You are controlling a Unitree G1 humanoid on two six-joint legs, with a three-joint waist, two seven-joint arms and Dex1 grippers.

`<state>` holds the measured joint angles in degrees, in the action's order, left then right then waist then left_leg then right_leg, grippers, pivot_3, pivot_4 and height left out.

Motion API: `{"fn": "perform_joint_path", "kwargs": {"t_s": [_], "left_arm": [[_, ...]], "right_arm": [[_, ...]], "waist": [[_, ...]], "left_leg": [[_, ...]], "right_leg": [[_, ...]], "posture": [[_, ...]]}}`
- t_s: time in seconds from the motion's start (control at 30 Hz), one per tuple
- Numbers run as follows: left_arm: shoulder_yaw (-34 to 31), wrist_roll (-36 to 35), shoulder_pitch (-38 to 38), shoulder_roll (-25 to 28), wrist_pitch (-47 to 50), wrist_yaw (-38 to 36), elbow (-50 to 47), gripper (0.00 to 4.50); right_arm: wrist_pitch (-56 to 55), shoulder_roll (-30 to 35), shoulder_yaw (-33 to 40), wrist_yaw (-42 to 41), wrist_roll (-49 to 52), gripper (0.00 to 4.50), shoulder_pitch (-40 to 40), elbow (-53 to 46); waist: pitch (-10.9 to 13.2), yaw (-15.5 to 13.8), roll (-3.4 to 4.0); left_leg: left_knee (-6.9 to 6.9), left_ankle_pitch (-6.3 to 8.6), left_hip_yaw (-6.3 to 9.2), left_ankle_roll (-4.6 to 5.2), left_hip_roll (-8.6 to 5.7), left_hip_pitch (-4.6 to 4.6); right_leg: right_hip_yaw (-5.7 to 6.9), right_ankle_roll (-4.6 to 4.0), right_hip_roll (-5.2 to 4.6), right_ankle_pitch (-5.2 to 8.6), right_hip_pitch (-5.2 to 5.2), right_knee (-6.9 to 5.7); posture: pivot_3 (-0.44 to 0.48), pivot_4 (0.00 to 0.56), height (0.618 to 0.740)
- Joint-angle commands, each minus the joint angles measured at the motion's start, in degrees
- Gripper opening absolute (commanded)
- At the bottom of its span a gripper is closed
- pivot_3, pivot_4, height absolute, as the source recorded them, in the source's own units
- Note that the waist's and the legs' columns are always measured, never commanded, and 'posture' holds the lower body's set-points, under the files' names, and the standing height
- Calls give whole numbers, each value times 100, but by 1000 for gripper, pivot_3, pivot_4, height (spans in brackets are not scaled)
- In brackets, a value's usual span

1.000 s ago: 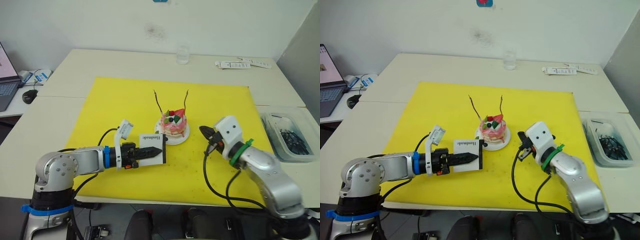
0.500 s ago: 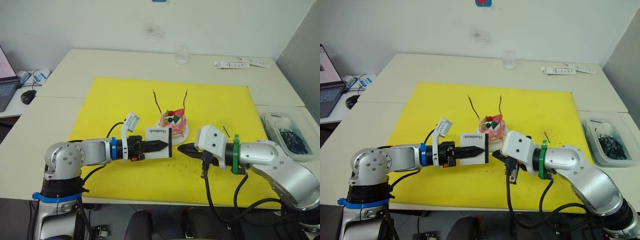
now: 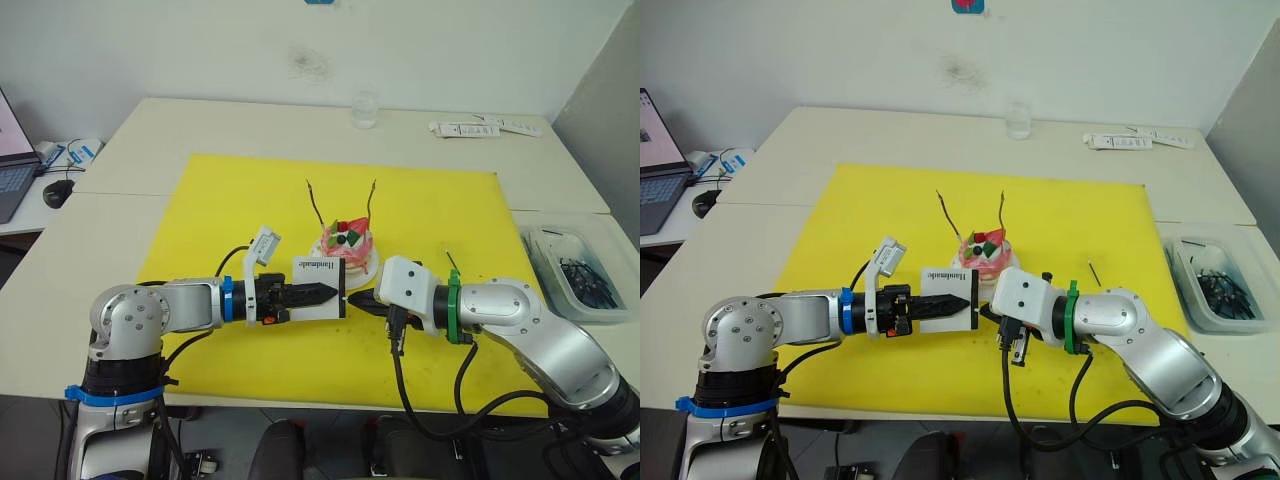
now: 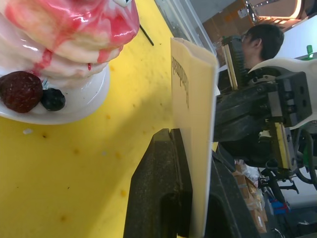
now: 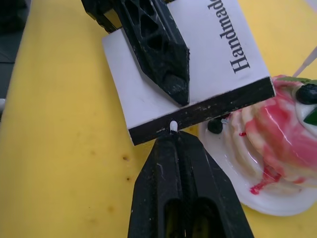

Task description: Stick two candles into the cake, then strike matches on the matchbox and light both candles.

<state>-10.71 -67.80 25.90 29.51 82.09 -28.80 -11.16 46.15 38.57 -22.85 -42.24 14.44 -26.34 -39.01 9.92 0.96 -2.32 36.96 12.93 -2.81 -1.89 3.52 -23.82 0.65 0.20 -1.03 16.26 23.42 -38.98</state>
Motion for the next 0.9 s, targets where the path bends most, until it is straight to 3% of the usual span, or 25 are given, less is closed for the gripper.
{"fn": "perform_joint_path", "kwargs": {"t_s": [0.03,0.43,0.5,0.6,0.67,0.77,0.9], "left_arm": [[-89,-249,19,-93,-39,-12,-168,0],[136,-211,4,-708,-276,181,-394,0],[-55,-216,628,-810,-537,286,-269,0],[-630,-311,2324,-116,-713,75,290,0],[-746,-219,2823,483,-682,-216,503,0],[-663,-66,2839,1075,-631,-501,524,0],[-669,-264,2350,1256,-534,-569,177,0]], "right_arm": [[-199,-8,-85,-88,-125,35,-148,13],[-796,-248,-551,-540,-500,35,-416,549],[-1126,-57,-764,-976,-616,35,-446,636],[-1296,530,-612,-1738,-416,35,-373,327],[-1153,688,-351,-1905,-181,35,-328,138],[-883,685,-48,-1827,59,35,-318,32],[-481,487,213,-1519,237,35,-267,-114]], "waist": [[0,0,0],[0,-1,0],[0,-5,0],[42,-120,-57],[56,-77,-70],[7,67,23],[14,64,13]], "left_leg": [[0,0,1,0,0,0],[1,0,0,0,-1,0],[2,0,0,0,-2,-1],[9,-2,13,0,-16,-10],[26,-3,46,-2,-9,-29],[1,-1,45,-3,-19,26],[-13,-12,67,-29,-12,25]], "right_leg": [[0,0,0,0,0,0],[0,-2,0,-1,-1,-1],[1,-12,0,-8,-1,-1],[15,5,25,-5,1,-1],[21,0,71,-9,-2,5],[-31,2,53,-11,-27,7],[-17,13,18,2,-22,-7]], "posture": [[0,150,740],[0,150,740],[0,150,740],[0,150,740],[0,150,740],[0,150,740],[0,150,740]]}}
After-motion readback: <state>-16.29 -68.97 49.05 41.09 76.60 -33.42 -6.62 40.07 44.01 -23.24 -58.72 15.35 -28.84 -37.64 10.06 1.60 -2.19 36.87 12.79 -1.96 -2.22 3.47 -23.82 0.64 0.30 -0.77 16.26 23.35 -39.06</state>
